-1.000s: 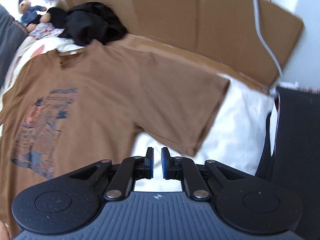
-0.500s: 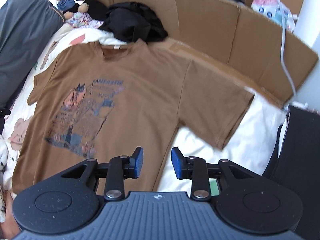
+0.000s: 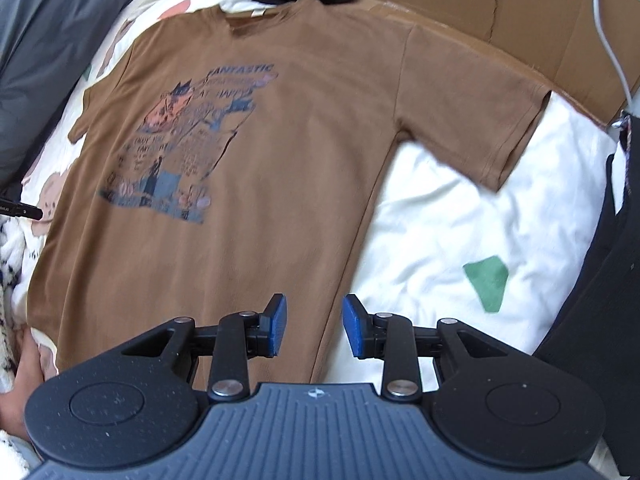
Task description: Fold clothes
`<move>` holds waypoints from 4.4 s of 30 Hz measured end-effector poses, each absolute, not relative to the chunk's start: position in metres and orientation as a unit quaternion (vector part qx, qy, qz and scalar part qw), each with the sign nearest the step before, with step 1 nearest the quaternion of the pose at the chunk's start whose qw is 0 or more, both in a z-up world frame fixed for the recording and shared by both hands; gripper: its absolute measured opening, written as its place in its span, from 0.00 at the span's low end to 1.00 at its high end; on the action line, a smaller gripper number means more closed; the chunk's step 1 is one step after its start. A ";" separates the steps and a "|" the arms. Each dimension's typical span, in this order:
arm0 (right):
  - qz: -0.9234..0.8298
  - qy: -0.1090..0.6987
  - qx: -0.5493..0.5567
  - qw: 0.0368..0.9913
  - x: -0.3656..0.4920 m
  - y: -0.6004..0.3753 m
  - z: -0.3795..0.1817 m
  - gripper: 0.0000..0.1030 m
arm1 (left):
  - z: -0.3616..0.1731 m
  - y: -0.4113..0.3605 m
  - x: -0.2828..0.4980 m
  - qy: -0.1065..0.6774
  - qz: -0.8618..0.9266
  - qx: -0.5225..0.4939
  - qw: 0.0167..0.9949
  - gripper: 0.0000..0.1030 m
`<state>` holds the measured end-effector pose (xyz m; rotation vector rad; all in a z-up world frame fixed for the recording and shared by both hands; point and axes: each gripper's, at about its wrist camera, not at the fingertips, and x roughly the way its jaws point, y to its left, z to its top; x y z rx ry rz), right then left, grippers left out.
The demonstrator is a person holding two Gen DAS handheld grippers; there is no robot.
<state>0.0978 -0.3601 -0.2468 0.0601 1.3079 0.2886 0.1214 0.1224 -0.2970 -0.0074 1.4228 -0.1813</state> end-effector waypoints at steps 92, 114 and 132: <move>0.217 0.814 -0.026 0.539 0.014 -0.377 -0.330 0.12 | -0.292 0.205 0.028 0.793 -0.195 0.037 0.576 0.39; 0.190 0.778 0.014 0.599 0.027 -0.376 -0.330 0.32 | -0.311 0.228 0.074 0.821 -0.220 0.112 0.515 0.12; 0.159 0.698 0.002 0.698 0.079 -0.372 -0.275 0.32 | -0.271 0.174 0.136 0.737 -0.170 0.039 0.653 0.37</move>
